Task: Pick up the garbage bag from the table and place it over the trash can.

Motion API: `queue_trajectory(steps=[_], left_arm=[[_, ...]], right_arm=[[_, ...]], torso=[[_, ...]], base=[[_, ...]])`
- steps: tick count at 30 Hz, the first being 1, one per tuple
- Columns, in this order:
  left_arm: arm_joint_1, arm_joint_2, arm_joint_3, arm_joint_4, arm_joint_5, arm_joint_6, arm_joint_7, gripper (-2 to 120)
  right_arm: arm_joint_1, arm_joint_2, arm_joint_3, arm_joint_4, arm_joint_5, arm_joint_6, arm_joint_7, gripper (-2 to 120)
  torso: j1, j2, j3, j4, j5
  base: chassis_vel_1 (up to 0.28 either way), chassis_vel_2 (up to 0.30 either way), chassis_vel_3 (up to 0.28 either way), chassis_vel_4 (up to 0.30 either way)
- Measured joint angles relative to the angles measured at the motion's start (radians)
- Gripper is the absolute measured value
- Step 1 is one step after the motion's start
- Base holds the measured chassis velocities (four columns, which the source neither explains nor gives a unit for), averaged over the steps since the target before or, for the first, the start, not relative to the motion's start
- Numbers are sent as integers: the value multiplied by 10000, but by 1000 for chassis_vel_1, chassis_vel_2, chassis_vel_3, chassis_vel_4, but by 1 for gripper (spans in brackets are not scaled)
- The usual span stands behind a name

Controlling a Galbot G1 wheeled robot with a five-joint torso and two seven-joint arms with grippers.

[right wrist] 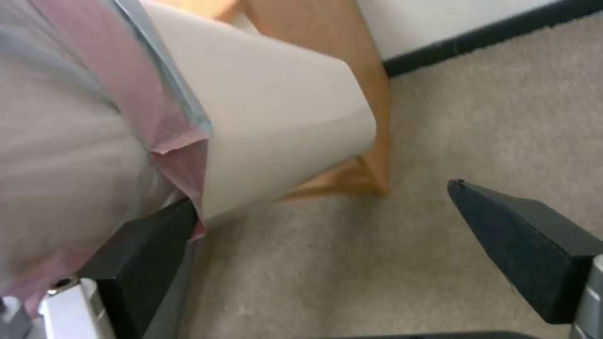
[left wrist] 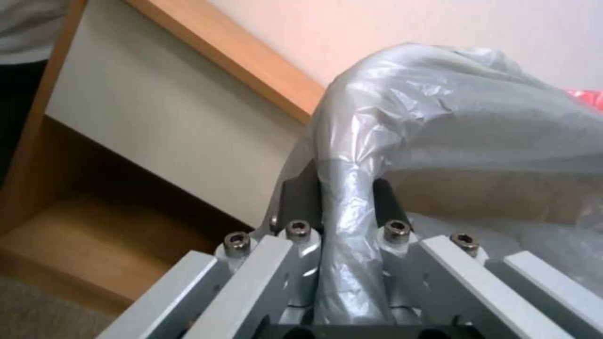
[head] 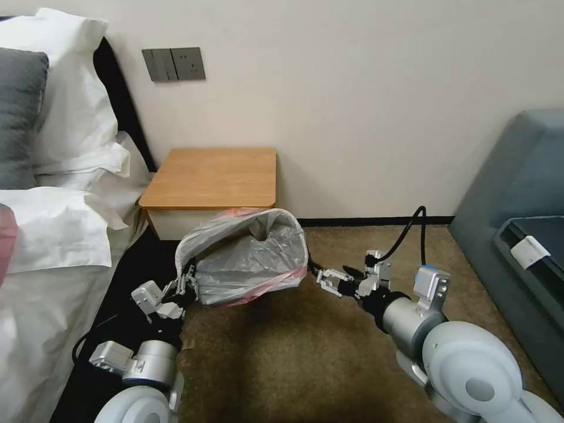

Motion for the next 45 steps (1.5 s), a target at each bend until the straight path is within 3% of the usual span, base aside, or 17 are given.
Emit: queue_trajectory(steps=[8,11,16,20,24,31,33,34,36,37,38,39,40,41,42,45], left_arm=[[50,48,73,-36,143,-48,81,5],[152,73,34,-237,143,-33,82,5],[234,76,-5,-323,140,-4,71,5],[239,54,-44,-287,190,13,-155,5],[158,87,-111,-274,381,122,-471,5],[20,403,-134,-52,530,369,-896,5],[12,582,-47,21,880,439,-1045,5],[12,582,-47,21,880,439,-1045,5],[7,715,63,126,1545,557,-1210,5],[10,777,116,180,1943,631,-1311,5],[10,777,116,180,1943,631,-1311,5],[28,821,146,192,2205,696,-1374,5],[74,867,179,189,2549,771,-1473,5],[118,877,191,146,2741,844,-1523,5],[118,877,191,146,2741,844,-1523,5],[156,872,193,18,3212,906,-1540,5]], right_arm=[[144,295,-176,-1272,-1578,-221,-745,100],[253,508,-290,-2034,-2636,134,-1653,100],[303,761,-357,-2510,-3399,467,-2086,100],[-488,706,-111,-1651,-3665,774,-1953,100],[-1608,243,342,281,-3558,1092,-1765,100],[-1751,-409,549,1087,-3403,1138,-588,100],[-1346,-1217,880,1087,-3468,1488,-1628,100],[-1346,-1217,880,1087,-3468,1488,-1628,100],[-258,-2410,788,1088,-3638,1754,-4088,100],[466,-2869,459,1095,-3714,1741,-5281,96],[466,-2869,459,1095,-3714,1741,-5281,96],[1332,-3221,-125,1056,-4016,1653,-6448,92],[2792,-3479,-1394,645,-4685,1529,-7788,88],[4205,-3473,-2715,262,-5188,1381,-8405,83],[4205,-3473,-2715,262,-5188,1381,-8405,83],[6967,-2827,-5610,-509,-5718,890,-8643,69]], torso=[[0,0,0,0,-4],[1,0,0,0,-2],[0,0,1,3,1],[1,0,0,1,0],[1,0,0,-2,-5],[0,0,0,-1,2],[0,0,-1,-4,2],[0,0,-1,-4,2],[0,0,0,0,-2],[0,0,0,2,-5],[0,0,0,2,-5],[0,1,0,0,-6],[1,1,0,1,-8],[0,0,2,1,1],[0,0,2,1,1],[0,0,2,4,-2]], base=[[0,0,0,0],[0,0,0,0],[0,0,0,0],[0,0,0,0],[0,0,0,0],[0,0,0,0],[0,0,0,0],[0,0,0,0],[0,0,0,0],[0,0,0,0],[0,0,0,0],[0,0,0,0],[0,0,0,0],[0,0,0,0],[0,0,0,0],[0,0,0,0]])
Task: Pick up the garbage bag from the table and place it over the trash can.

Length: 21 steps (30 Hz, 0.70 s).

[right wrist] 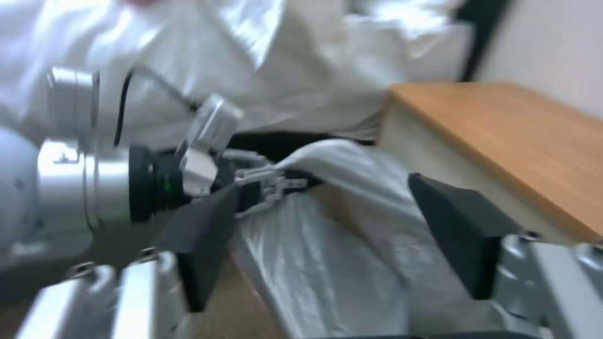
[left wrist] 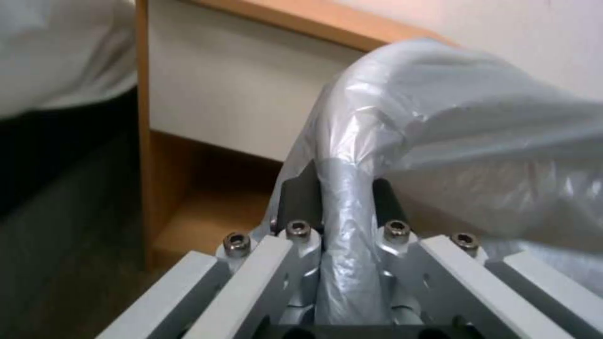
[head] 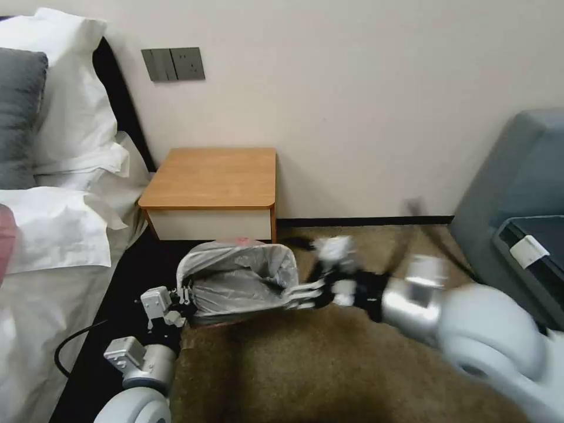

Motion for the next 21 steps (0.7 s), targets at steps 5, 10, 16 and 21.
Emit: queue_trajectory(steps=[5,10,16,21], left_arm=[[45,-21,-37,-159,340,90,81,5],[49,-22,-143,-300,571,487,259,5],[32,-23,-243,-499,468,551,181,5],[49,-36,-309,-632,149,554,130,5]], right_arm=[[2342,1280,-2201,-1409,-834,-887,-346,54],[3742,2513,-3332,-2900,-1878,-1669,-1163,34],[4177,3400,-3835,-3992,-2328,-2042,-1536,13],[4157,3701,-4029,-4551,-2313,-2009,-1278,0]], torso=[[0,-1,1,-1,-2],[0,0,0,-4,-4],[0,-1,-1,-3,-2],[0,0,-1,-5,-1]], base=[[0,0,0,0],[0,0,0,0],[0,0,0,0],[0,0,0,0]])
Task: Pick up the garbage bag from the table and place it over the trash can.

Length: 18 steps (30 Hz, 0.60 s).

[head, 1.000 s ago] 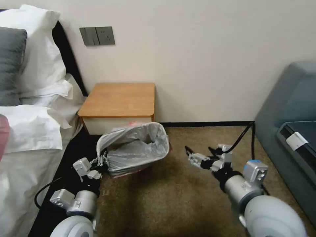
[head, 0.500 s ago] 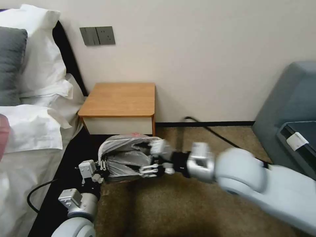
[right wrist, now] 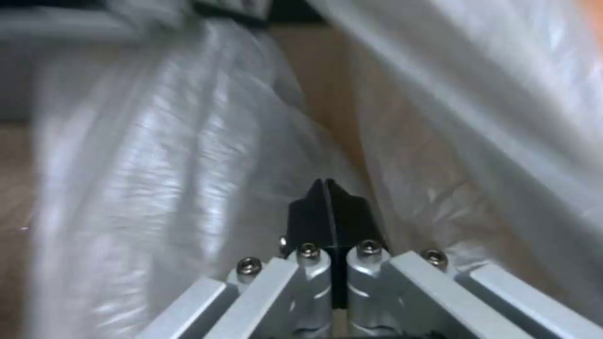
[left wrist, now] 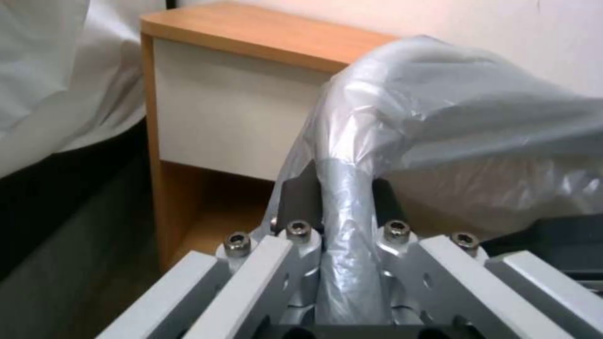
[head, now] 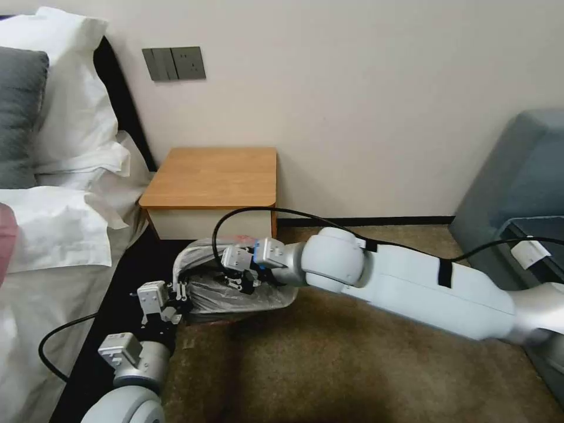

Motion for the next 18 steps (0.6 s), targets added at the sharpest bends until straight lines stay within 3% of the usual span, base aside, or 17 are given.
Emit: queue_trajectory(steps=[7,18], left_arm=[[71,-93,107,-288,-77,-8,36,5],[119,-117,91,-558,-22,14,253,5]], right_arm=[[15,537,-294,-1175,-172,-3,374,0],[301,1061,-1079,-1759,-1209,-395,699,0]], torso=[[0,0,0,1,1],[0,0,0,2,1]], base=[[0,0,0,0],[0,0,0,0]])
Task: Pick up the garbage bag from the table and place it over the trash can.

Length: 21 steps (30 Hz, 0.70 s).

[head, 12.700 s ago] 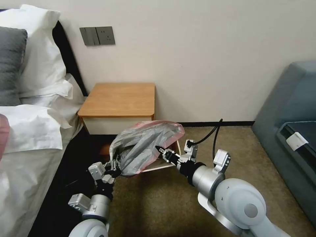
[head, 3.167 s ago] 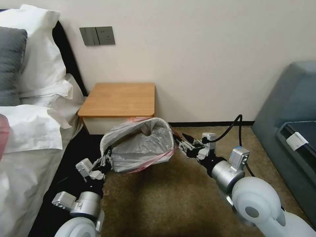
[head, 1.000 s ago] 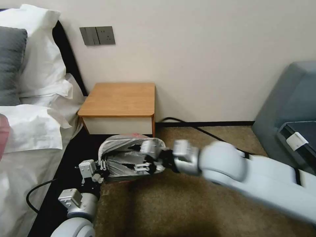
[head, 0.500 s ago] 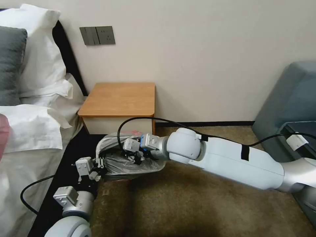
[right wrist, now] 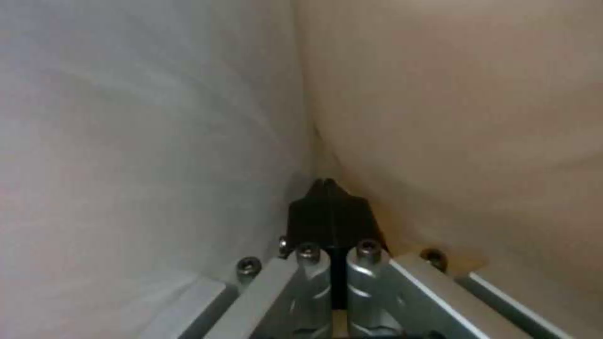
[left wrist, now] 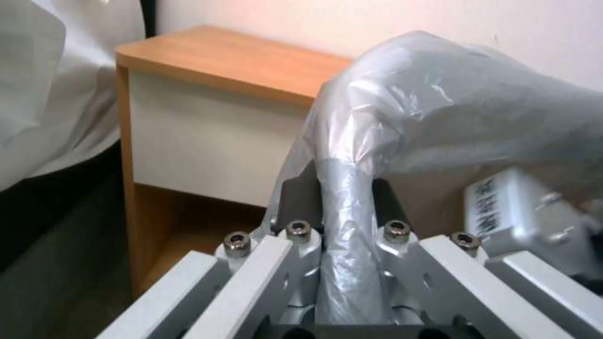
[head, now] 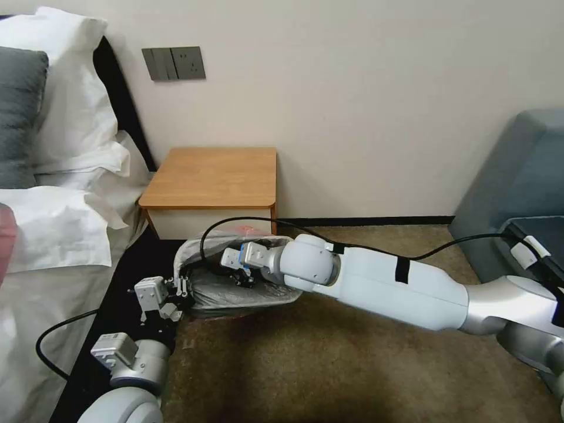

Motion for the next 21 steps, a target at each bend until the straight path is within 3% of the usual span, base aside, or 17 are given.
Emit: queue_trajectory(steps=[10,13,16,19,21], left_arm=[[-15,-101,66,-102,67,24,66,5],[-56,-103,-31,34,-3,7,56,5],[-143,-95,-182,175,-109,-125,2,5],[-218,-122,-338,236,-601,-302,-127,5],[-227,-129,-357,258,-694,-286,-165,5]], right_arm=[[138,77,-161,-149,-622,-188,-206,0],[182,-157,-9,471,-139,-191,109,0],[271,-547,109,1232,683,-192,473,0],[285,-1037,592,2381,2767,-192,1811,0],[268,-1188,815,2692,3395,-191,2132,0]], torso=[[0,0,0,0,0],[0,0,0,0,1],[0,0,-1,-1,0],[0,0,-1,0,2],[0,2,-1,-1,1]], base=[[0,0,0,0],[0,0,0,0],[0,0,0,0],[0,0,0,0],[0,0,0,0]])
